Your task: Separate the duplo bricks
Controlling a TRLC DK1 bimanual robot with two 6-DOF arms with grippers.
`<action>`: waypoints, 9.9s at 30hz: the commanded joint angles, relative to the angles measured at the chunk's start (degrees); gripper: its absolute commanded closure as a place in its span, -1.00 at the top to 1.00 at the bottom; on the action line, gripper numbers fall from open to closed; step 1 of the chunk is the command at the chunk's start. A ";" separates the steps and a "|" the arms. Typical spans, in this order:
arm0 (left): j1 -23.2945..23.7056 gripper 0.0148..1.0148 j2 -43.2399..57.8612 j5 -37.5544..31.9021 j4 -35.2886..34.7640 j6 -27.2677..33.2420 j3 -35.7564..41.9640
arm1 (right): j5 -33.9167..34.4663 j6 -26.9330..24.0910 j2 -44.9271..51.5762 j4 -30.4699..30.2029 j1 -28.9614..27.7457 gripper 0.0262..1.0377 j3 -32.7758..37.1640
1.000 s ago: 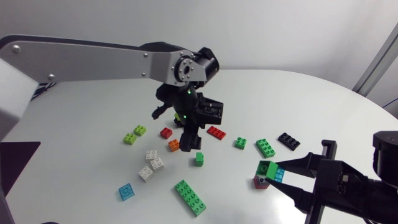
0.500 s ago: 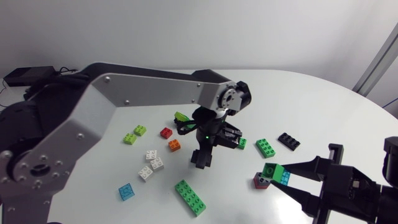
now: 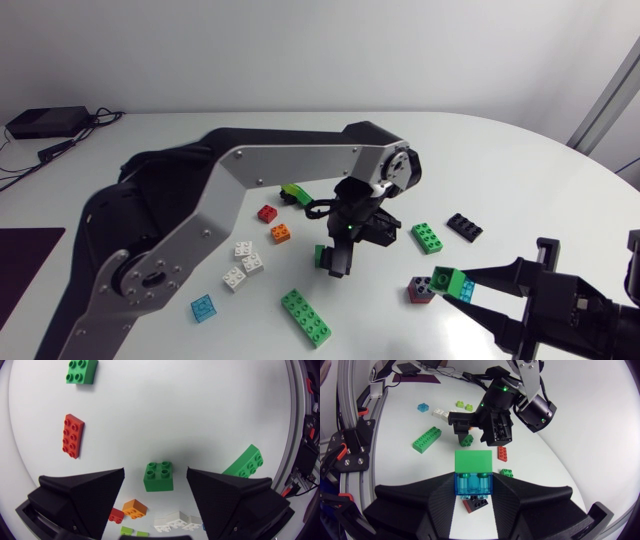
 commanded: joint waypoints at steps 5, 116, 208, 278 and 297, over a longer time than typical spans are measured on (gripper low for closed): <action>1.19 0.55 2.63 -0.63 -1.10 -1.86 1.48 | -1.97 -3.14 1.07 -0.81 -2.02 -0.53 -1.32; 2.69 0.73 -15.66 32.50 37.92 -16.19 -28.31 | -3.29 0.82 -2.01 -6.88 -2.46 -0.52 4.48; -0.56 0.51 -36.40 33.20 27.46 -0.63 -33.06 | -2.50 6.27 2.21 -3.28 5.80 -0.52 5.71; 7.08 -0.63 -50.28 60.36 57.70 -20.85 -53.18 | -19.02 20.86 14.96 12.81 -1.67 0.82 8.00; 12.09 -0.63 -48.09 69.86 66.04 -29.99 -54.41 | -31.77 21.38 34.82 15.09 -1.14 0.74 17.66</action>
